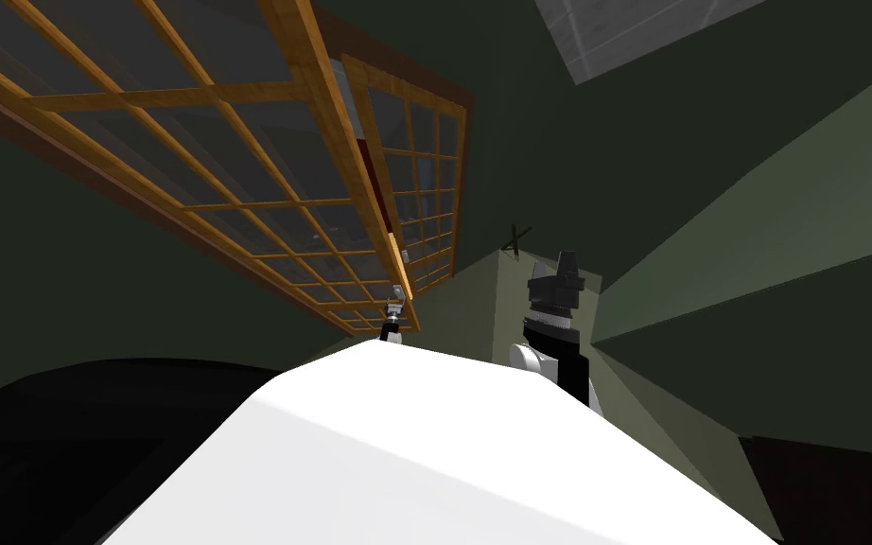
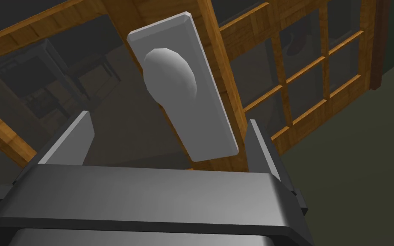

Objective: Pull the door open

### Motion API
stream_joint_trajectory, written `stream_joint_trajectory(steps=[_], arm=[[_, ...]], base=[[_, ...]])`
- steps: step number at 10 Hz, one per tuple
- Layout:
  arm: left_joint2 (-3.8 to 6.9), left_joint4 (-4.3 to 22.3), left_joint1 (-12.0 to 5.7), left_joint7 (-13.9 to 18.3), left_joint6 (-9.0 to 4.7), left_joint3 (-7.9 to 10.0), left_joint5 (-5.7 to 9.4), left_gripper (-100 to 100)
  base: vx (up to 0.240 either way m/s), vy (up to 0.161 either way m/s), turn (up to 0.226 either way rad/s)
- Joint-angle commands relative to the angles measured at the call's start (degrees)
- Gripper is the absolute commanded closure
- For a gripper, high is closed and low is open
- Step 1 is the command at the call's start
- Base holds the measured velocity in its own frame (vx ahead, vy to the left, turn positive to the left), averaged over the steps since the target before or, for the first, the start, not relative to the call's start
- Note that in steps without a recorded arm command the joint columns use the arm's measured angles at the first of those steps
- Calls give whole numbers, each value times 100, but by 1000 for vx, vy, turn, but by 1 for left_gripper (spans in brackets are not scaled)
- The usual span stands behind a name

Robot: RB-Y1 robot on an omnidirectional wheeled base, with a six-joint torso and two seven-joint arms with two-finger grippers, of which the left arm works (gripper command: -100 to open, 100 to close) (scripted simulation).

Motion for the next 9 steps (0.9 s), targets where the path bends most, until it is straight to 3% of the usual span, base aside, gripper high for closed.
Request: stream_joint_trajectory(steps=[1, 9], arm=[[2, 7, -30, 286, 8, -59, 84, -100], [13, 73, -162, 1471, 2, -303, 421, -100]], base=[[-56, 13, -62], [-80, 31, -62]])
